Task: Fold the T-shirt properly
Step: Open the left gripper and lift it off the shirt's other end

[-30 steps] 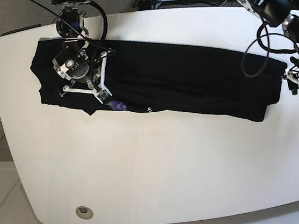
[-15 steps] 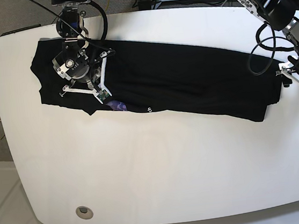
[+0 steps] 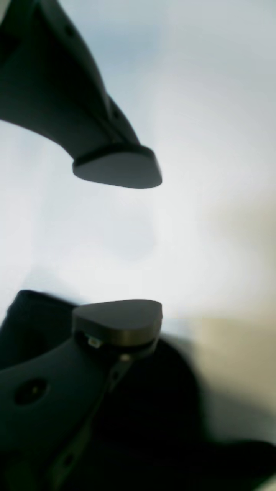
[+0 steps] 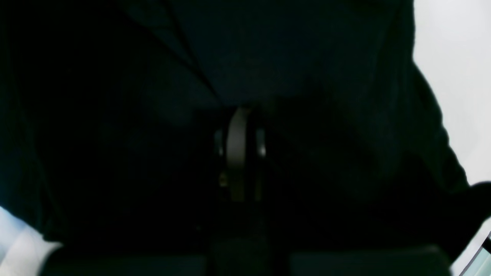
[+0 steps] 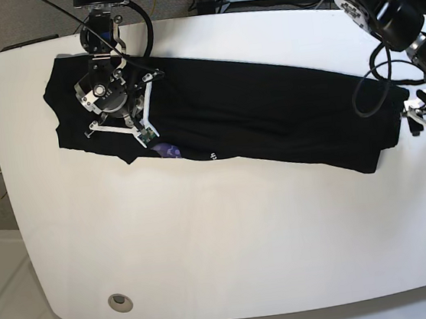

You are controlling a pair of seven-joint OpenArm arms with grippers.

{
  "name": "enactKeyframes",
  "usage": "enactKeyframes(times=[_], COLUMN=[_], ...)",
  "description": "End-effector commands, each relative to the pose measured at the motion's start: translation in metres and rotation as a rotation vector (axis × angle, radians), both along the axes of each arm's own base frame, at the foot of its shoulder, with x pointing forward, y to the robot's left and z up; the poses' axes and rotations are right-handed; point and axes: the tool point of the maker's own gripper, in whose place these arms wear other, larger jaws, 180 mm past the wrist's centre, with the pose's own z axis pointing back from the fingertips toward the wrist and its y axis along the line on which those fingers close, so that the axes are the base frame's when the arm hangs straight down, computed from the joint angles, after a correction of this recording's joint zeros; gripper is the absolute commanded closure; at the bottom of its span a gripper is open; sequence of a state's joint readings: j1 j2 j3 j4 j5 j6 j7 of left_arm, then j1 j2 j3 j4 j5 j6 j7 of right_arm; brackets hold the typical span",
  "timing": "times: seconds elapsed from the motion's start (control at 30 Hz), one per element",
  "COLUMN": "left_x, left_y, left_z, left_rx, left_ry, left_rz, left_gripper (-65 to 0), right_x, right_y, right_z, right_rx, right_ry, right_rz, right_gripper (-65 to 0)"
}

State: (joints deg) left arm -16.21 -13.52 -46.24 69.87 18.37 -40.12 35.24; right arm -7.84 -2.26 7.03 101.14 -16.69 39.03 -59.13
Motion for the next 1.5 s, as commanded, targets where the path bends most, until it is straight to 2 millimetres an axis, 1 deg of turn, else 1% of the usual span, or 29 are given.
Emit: enactKeyframes(times=[0.0,0.1,0.2,0.27,0.4,0.5,0.63,0.73,0.8,0.9,1.0,1.03,1.17,1.23,1.33,1.47], left_x=[0.017,0.019,0.018,0.020,0.025,0.020,0.013,0.004,-0.001,0.003,0.004,0.006,0.014,0.015,0.017,0.026], left_y=[0.011,0.009,0.008,0.005,-0.007,-0.010,-0.005,0.010,0.017,0.018,0.031,0.033,0.030,0.034,0.037,0.031], left_z=[0.035,0.041,0.050,0.060,0.088,0.096,0.102,0.110,0.108,0.096,0.089,0.084,0.055,0.046,0.037,0.031], left_rx=[0.042,0.032,0.017,0.015,0.008,-0.012,-0.038,-0.064,-0.097,-0.162,-0.194,-0.218,-0.320,-0.342,-0.362,-0.375], left_ry=[-0.088,-0.123,-0.189,-0.265,-0.492,-0.620,-0.730,-0.802,-0.832,-0.846,-0.846,-0.845,-0.811,-0.790,-0.763,-0.726], left_rz=[0.008,0.027,0.065,0.080,0.104,0.147,0.211,0.288,0.335,0.364,0.378,0.381,0.391,0.394,0.387,0.342], left_gripper=[-41.5,-41.5,-41.5,-41.5,-41.5,-41.5,-41.5,-41.4,-41.4,-41.4,-41.4,-41.4,-41.4,-41.4,-41.4,-41.4], right_x=[-0.015,-0.015,-0.018,-0.019,-0.022,-0.023,-0.023,-0.023,-0.023,-0.024,-0.024,-0.024,-0.024,-0.025,-0.026,-0.029], right_y=[0.001,0.002,0.002,0.003,0.003,0.004,0.004,0.004,0.004,0.003,0.003,0.003,0.003,0.003,0.002,0.001], right_z=[-0.011,-0.011,-0.015,-0.019,-0.024,-0.024,-0.024,-0.025,-0.025,-0.025,-0.024,-0.024,-0.024,-0.024,-0.025,-0.026], right_rx=[-0.011,-0.009,-0.007,-0.005,-0.003,0.002,0.002,-0.001,-0.001,-0.002,-0.003,-0.003,-0.003,-0.003,-0.006,-0.008], right_ry=[0.067,0.067,0.084,0.098,0.115,0.115,0.117,0.117,0.117,0.119,0.118,0.118,0.116,0.118,0.121,0.127], right_rz=[0.011,0.011,0.012,0.012,0.013,0.013,0.013,0.013,0.013,0.013,0.013,0.013,0.013,0.013,0.013,0.013], right_gripper=[0.0,0.0,0.0,0.0,0.0,0.0,0.0,0.0,0.0,0.0,0.0,0.0,0.0,0.0,0.0,0.0])
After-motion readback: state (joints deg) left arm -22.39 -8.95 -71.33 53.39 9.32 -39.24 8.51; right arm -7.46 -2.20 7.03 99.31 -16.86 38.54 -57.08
